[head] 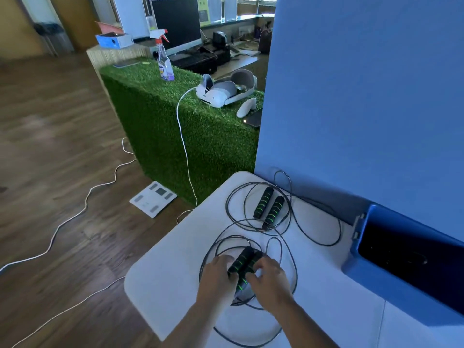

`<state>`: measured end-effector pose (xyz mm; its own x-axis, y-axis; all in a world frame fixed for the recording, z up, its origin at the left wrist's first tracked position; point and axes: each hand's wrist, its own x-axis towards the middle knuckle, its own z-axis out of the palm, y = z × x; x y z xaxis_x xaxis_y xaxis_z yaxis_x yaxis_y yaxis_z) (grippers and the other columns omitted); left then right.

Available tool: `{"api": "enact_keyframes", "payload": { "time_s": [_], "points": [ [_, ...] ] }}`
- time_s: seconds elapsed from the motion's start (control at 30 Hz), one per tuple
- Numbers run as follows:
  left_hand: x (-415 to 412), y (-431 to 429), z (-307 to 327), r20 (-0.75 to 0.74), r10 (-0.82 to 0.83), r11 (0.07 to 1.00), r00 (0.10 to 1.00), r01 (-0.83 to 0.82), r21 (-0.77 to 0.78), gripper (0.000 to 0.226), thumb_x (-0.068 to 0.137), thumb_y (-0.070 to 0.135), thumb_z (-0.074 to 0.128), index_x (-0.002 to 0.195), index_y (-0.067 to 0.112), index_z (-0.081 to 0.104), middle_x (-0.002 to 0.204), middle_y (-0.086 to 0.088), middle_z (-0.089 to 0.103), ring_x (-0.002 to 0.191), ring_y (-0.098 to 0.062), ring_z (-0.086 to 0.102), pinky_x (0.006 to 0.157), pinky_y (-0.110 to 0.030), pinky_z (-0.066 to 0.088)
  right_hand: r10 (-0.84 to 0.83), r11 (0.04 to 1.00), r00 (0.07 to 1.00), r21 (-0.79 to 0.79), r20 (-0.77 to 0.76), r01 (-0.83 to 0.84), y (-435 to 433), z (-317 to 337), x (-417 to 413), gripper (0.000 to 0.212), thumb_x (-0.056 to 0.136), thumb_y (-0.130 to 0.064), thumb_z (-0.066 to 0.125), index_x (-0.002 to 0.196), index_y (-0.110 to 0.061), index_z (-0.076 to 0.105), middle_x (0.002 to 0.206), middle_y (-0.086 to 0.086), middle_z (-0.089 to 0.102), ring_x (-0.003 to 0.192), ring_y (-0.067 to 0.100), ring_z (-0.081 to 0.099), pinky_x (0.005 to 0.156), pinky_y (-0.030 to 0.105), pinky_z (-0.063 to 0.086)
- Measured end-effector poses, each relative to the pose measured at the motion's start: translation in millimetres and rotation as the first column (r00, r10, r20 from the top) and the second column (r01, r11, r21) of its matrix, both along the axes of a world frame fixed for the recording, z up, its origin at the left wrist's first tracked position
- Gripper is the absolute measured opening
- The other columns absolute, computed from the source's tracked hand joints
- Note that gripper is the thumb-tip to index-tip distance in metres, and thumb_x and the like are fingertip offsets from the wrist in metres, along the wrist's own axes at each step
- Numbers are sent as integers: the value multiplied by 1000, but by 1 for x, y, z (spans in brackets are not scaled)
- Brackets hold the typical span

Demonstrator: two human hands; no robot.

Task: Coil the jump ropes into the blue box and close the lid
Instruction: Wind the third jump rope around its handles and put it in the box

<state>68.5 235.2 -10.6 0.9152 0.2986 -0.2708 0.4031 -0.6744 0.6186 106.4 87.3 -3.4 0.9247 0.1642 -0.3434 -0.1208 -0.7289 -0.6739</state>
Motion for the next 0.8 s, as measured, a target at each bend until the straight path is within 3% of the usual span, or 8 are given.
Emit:
{"api": "enact_keyframes", "payload": {
  "time_s": [0.13,0.33,0.5,0.6,0.67,0.73,0.8],
  "points": [
    [5,5,-8,-68,-51,998,996,49,-35,41,99,23,51,140,27,52,137,4,59,122,-16,57,96,-28,49,-233,969,956,44,-179,244,14,-8,3,19,80,-36,68,92,-26,57,94,-3,65,74,21,69,63,39,57],
    [5,5,-13,-125,-17,991,992,-1,-136,50,96,18,52,145,28,50,134,5,63,118,-14,62,94,-28,53,-311,941,926,69,-215,332,21,-5,7,27,86,-26,70,103,-21,50,89,-5,62,71,14,61,51,26,42],
    [6,4,-7,-167,34,956,985,-81,-284,53,92,18,56,144,25,53,119,9,68,99,-10,69,83,-29,58,-353,895,888,169,-294,412,14,-5,9,37,79,-18,73,109,-26,52,94,-5,70,75,20,71,65,39,62],
    [2,3,4,-182,69,889,981,-143,-434,49,88,17,60,137,21,59,111,9,71,88,-15,74,82,-40,62,-353,851,871,270,-342,451,5,-3,9,40,75,-14,73,110,-26,57,95,-2,73,77,22,74,70,46,64],
    [-1,-1,19,-192,89,812,977,-183,-554,38,86,9,62,123,17,68,101,0,75,73,-21,75,71,-47,64,-348,821,867,332,-356,465,-5,5,6,43,75,-10,72,113,-24,59,99,1,73,82,21,74,73,45,64],
    [-7,-7,37,-170,66,755,983,-160,-636,31,89,-2,61,111,16,73,93,-10,76,63,-21,72,60,-41,62,-353,802,872,372,-338,468,-19,16,3,43,75,-6,72,113,-22,61,99,1,75,83,20,75,78,46,63],
    [-11,-16,54,-122,11,707,992,-94,-701,33,90,-3,64,111,21,74,98,-11,77,70,-26,73,61,-35,59,-351,785,878,408,-326,466,-37,34,-2,39,77,-3,71,110,-22,63,98,0,77,84,19,76,82,48,62]
  ]
}}
